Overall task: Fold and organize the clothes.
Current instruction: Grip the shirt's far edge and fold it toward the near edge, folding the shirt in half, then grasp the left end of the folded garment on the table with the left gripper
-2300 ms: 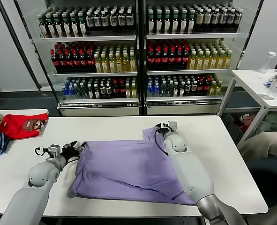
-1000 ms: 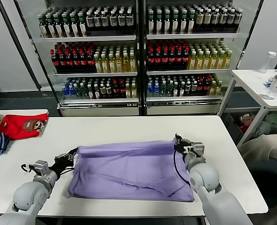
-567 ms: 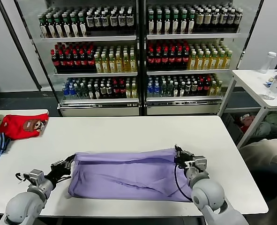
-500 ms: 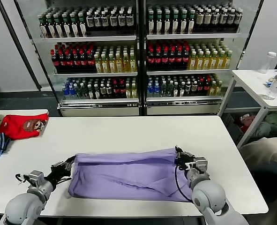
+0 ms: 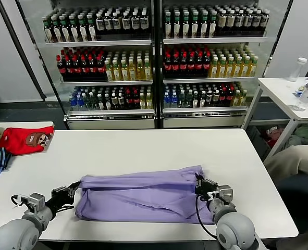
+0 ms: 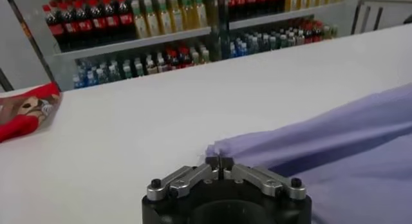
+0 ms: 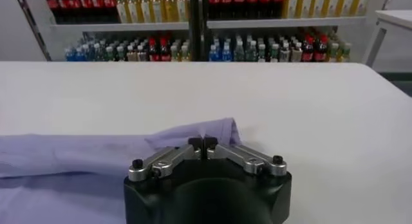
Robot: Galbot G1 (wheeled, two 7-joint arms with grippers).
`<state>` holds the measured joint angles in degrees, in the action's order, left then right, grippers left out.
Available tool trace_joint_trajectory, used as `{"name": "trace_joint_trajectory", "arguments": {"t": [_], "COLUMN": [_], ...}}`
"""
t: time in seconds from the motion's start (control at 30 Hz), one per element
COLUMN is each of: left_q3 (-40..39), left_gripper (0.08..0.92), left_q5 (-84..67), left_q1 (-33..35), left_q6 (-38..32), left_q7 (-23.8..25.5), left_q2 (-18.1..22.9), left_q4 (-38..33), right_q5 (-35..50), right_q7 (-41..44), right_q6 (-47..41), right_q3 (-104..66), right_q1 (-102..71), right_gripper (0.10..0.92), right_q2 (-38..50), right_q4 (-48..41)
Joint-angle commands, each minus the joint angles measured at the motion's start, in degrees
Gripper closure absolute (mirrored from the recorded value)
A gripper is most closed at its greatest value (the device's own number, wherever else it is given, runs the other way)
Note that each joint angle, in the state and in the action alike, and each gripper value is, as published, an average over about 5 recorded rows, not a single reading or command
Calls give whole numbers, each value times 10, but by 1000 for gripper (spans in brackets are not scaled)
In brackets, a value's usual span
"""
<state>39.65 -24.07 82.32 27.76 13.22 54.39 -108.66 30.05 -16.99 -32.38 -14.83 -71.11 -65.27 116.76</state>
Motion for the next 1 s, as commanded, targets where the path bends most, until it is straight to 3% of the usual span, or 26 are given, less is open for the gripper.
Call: {"name": "trace_joint_trajectory", "arguments": {"t": [0.03, 0.2, 0.43, 0.73, 0.87, 1.0], "left_q3": [13, 3, -40, -61, -68, -68], "left_gripper": [873, 740, 533, 274, 193, 201], "left_q5": [62, 30, -9, -47, -56, -65], "left_q1": [36, 27, 12, 15, 4, 2], "left_q6": [55, 38, 52, 56, 54, 52], "left_q7": [-6, -84, -203, -215, -226, -233], "left_q2": [11, 35, 88, 110, 117, 117], "left_q4": [-62, -99, -77, -52, -38, -34], "right_q5": [-19, -20, -30, -53, -62, -70], "right_q7": [7, 13, 15, 12, 11, 11], "right_q6": [-2, 1, 2, 1, 1, 1], "right_q3": [-23, -64, -86, -64, -54, -46], "right_q1": [-43, -85, -129, -138, -133, -127], "right_gripper": [818, 671, 473, 231, 205, 203], "right_q2": [1, 6, 0, -14, -16, -19], "right_q4": [27, 63, 112, 113, 106, 99]}}
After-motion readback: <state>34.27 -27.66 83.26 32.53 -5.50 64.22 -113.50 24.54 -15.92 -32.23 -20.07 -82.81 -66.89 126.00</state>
